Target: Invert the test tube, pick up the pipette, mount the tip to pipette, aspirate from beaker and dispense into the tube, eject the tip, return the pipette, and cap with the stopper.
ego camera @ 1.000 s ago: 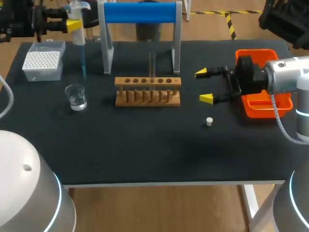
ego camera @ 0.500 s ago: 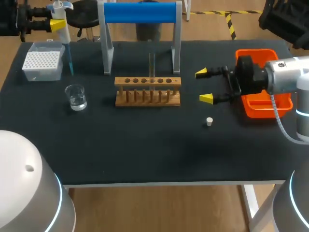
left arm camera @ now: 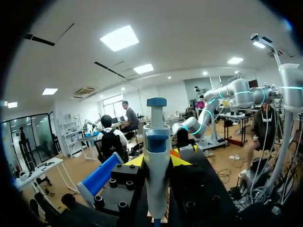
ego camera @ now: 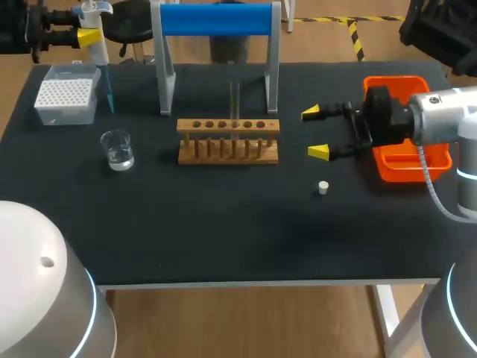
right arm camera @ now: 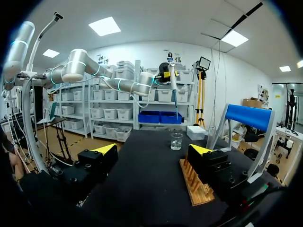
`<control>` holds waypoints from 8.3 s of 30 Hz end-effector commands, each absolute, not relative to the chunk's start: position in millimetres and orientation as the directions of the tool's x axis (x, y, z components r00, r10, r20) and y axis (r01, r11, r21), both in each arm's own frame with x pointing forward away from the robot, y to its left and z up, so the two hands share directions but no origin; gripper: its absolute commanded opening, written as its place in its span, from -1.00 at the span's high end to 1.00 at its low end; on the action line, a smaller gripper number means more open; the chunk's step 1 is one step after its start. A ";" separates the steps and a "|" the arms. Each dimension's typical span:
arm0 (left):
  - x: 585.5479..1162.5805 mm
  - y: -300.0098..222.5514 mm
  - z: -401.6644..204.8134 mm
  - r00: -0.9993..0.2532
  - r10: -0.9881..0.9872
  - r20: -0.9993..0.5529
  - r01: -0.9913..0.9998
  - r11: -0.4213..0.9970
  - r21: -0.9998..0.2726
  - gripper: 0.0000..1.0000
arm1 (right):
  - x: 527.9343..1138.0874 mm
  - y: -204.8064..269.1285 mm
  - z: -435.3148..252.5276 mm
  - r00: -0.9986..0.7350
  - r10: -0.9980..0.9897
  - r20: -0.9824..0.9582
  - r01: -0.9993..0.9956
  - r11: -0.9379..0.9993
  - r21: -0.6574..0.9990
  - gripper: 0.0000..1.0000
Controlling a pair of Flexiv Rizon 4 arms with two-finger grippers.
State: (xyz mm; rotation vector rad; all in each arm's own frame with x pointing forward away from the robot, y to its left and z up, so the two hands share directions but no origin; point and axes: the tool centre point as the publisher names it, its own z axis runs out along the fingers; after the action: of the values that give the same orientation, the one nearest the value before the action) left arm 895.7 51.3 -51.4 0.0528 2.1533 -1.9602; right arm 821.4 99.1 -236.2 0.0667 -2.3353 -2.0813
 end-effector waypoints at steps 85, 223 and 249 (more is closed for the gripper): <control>893.3 52.8 -50.8 -0.972 -0.131 -0.193 0.180 0.101 -0.978 1.00 | 829.2 360.3 -289.8 -0.953 0.294 -0.078 0.044 0.388 0.920 -1.00; 926.6 76.2 -177.9 -0.976 -0.198 -0.090 0.078 0.069 -0.995 1.00 | 827.2 359.6 -292.3 -0.948 0.301 -0.107 0.032 0.420 0.907 -1.00; 928.0 77.7 -193.7 -0.975 -0.200 -0.093 0.081 0.064 -0.995 1.00 | 827.2 359.6 -292.3 -0.948 0.301 -0.107 0.032 0.420 0.907 -1.00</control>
State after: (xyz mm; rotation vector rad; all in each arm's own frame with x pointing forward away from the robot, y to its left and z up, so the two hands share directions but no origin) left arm 926.7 77.1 -192.2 -0.1266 2.1351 -2.0109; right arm 826.6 360.3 -293.0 -0.3445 -2.8539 -1.8161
